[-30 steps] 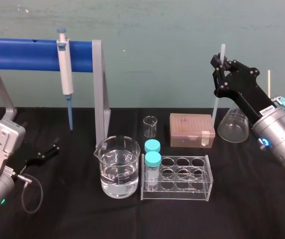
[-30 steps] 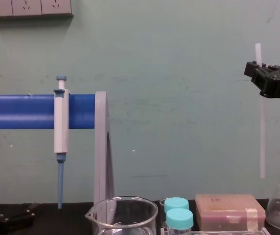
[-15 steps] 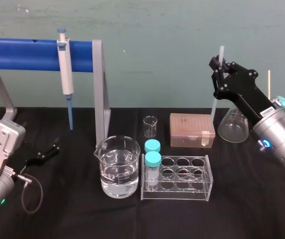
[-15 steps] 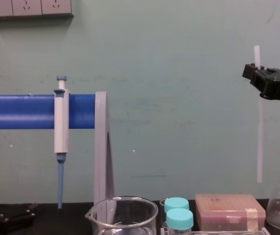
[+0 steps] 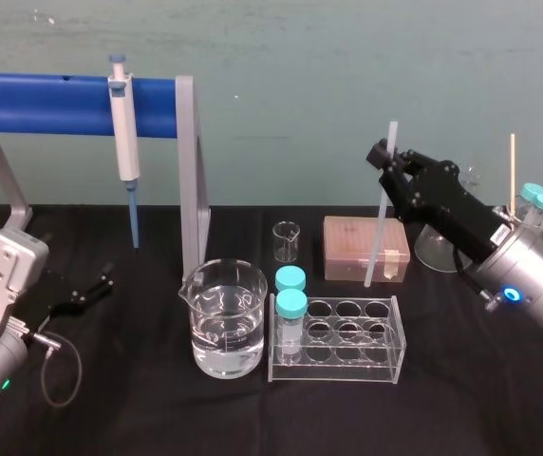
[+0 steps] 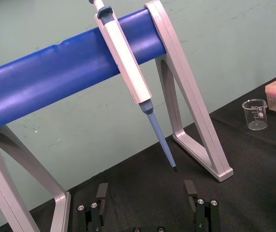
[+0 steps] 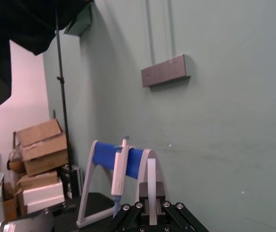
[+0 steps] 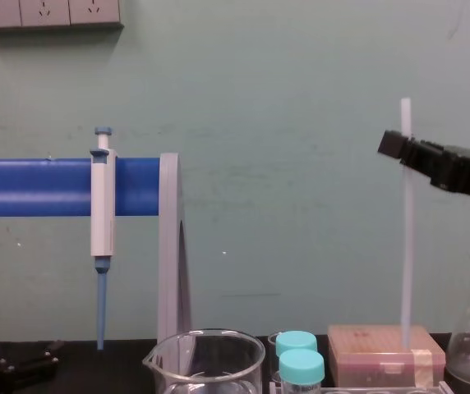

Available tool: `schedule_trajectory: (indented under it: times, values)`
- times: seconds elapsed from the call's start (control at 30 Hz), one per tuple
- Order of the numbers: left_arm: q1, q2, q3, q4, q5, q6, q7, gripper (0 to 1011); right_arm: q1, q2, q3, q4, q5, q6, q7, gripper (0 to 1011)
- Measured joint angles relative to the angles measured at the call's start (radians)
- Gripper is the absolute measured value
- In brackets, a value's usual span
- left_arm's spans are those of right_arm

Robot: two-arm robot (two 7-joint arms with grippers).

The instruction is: Pick up the stirring rod with one hand, then place it down.

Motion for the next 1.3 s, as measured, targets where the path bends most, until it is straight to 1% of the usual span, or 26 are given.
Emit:
schedule_trajectory:
  times: [0.07,0.1,0.2,0.5,0.93,1.3]
  values:
    - [0.000,0.000,0.000,0.000,0.000,0.000,0.000,1000,0.007,0.003,-0.014,0.019,-0.001,-0.011,0.010,72]
    - [0.000,0.000,0.000,0.000,0.000,0.000,0.000,1000,0.007,0.003,-0.014,0.019,-0.001,-0.011,0.010,72]
    - [0.000,0.000,0.000,0.000,0.000,0.000,0.000,1000,0.019,0.007,-0.040,0.055,-0.017,-0.027,0.016,72]
    - [0.000,0.000,0.000,0.000,0.000,0.000,0.000,1000,0.042,0.002,-0.090,0.116,-0.040,-0.051,0.007,72]
    - [0.000,0.000,0.000,0.000,0.000,0.000,0.000,1000,0.051,-0.007,-0.132,0.177,-0.048,-0.083,-0.024,72]
    - [0.000,0.000,0.000,0.000,0.000,0.000,0.000,1000,0.047,-0.021,-0.155,0.225,-0.076,-0.098,-0.057,71]
